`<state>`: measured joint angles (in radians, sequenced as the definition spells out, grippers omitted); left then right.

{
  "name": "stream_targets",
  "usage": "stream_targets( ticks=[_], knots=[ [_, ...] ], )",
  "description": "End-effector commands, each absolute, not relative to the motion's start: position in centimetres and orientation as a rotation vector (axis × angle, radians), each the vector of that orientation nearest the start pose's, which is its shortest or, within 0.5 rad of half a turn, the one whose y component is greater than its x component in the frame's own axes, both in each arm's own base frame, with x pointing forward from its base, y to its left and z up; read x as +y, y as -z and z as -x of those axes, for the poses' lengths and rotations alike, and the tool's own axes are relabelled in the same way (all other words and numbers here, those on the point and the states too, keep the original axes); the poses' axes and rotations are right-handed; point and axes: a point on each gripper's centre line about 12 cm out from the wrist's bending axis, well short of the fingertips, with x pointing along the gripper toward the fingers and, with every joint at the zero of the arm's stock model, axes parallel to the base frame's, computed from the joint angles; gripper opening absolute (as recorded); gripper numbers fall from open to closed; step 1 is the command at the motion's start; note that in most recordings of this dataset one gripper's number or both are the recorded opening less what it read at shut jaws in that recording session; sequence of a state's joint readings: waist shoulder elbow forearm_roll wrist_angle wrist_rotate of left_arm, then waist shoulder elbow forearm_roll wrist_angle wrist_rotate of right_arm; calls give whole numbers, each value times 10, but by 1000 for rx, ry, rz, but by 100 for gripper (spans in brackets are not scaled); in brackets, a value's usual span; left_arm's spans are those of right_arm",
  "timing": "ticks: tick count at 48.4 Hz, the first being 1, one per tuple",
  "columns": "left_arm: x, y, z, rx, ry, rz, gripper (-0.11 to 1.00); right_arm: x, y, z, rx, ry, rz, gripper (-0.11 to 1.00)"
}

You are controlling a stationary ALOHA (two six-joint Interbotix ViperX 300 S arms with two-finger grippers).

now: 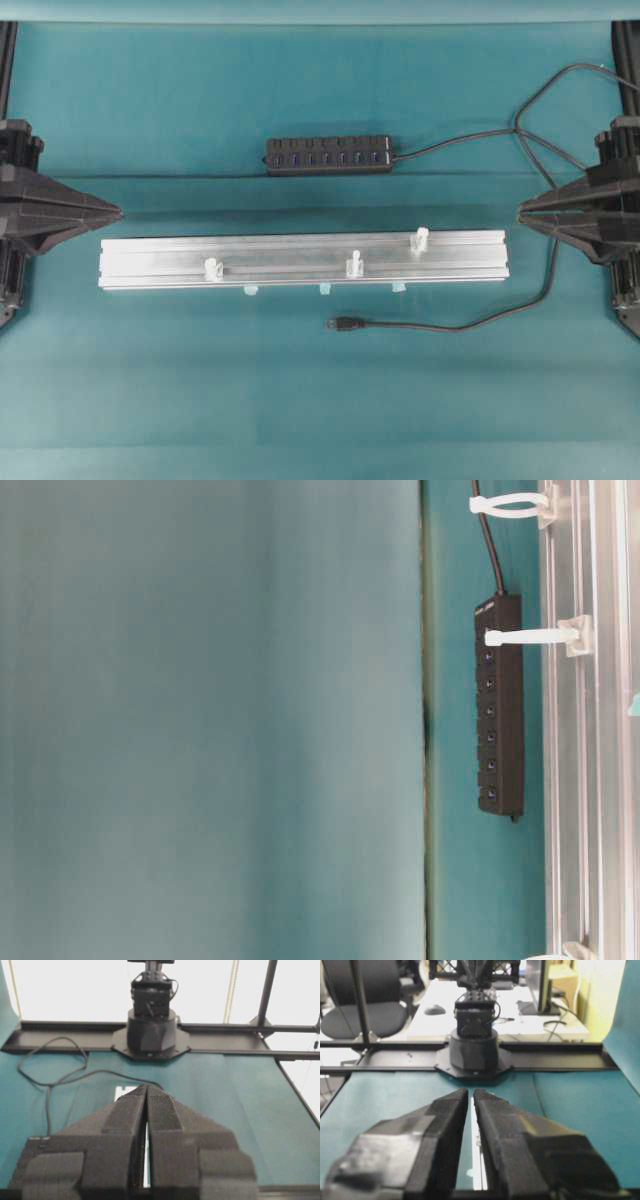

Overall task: Pass the USB cable through three rings with both arms.
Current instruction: 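Move the right gripper toward the black USB cable plug near the rail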

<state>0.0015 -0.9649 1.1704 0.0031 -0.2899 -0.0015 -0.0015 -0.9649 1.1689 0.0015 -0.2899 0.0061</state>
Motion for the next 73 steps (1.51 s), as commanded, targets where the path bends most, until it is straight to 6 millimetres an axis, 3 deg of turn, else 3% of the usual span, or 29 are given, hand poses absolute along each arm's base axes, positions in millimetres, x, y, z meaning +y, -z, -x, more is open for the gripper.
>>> stream_targets(
  ticks=[1,11,26,36,42,53,55,66,73],
  knots=[
    [-1,-313,-206,-115,9,20,2,-2,-301,-203,-89,10,-37,0],
    [-4,-325,-223,-64,19,38,2,-5,-292,-214,56,36,-157,-10],
    [-4,-340,-249,30,17,60,2,-8,-296,-231,144,49,-153,-10],
    [-1,-334,-255,126,-6,174,2,-9,-305,-253,195,54,-201,-6],
    [2,-324,-253,178,-26,203,2,-10,-295,-263,256,62,-203,10],
    [5,-325,-252,163,-38,192,2,-11,-284,-267,313,66,-182,71],
    [5,-326,-250,160,-37,191,2,-11,-282,-267,326,65,-175,77],
    [4,-328,-247,145,-31,191,6,-10,-279,-268,367,66,-175,16],
    [3,-328,-248,149,-26,177,9,-8,-267,-274,468,61,-168,-5]
  ],
)
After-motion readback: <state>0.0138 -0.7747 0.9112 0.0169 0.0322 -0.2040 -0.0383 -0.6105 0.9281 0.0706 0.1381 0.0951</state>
